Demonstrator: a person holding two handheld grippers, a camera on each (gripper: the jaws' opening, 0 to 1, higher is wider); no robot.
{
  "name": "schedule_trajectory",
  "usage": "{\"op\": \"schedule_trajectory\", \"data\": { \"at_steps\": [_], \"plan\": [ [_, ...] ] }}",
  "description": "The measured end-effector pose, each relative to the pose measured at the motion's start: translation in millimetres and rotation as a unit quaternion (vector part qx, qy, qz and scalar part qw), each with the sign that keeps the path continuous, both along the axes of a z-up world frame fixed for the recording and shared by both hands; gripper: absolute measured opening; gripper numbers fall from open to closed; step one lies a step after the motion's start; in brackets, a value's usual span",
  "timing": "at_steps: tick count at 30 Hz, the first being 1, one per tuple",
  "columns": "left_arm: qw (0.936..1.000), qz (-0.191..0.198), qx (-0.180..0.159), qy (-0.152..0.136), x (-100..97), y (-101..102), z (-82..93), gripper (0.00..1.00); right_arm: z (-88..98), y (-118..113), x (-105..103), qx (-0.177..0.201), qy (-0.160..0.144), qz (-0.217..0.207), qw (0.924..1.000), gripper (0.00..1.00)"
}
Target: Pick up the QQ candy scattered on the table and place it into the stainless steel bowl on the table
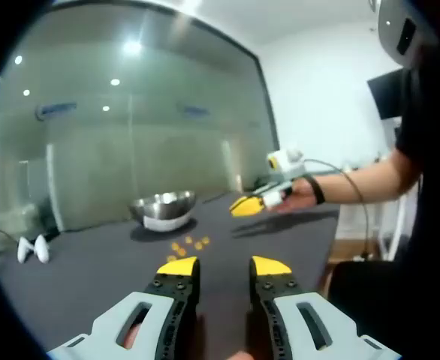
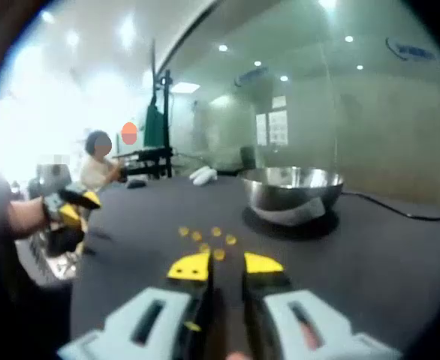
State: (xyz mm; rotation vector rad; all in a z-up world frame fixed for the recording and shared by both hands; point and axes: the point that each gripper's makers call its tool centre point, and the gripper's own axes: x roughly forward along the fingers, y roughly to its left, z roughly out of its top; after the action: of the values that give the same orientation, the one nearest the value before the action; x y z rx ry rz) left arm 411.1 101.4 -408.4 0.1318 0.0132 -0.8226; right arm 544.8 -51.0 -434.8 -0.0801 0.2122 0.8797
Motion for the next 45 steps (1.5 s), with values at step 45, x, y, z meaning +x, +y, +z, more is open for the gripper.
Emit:
{"op": "schedule_trajectory", "data": {
  "at_steps": [45],
  "plan": [
    [0.9994, 0.019, -0.024, 0.013, -8.4, 23.1, 9.3, 0.28, -45.1, 67.7, 39.3, -0.073, 0.028, 0.051, 0.9956, 0.09]
  ]
}}
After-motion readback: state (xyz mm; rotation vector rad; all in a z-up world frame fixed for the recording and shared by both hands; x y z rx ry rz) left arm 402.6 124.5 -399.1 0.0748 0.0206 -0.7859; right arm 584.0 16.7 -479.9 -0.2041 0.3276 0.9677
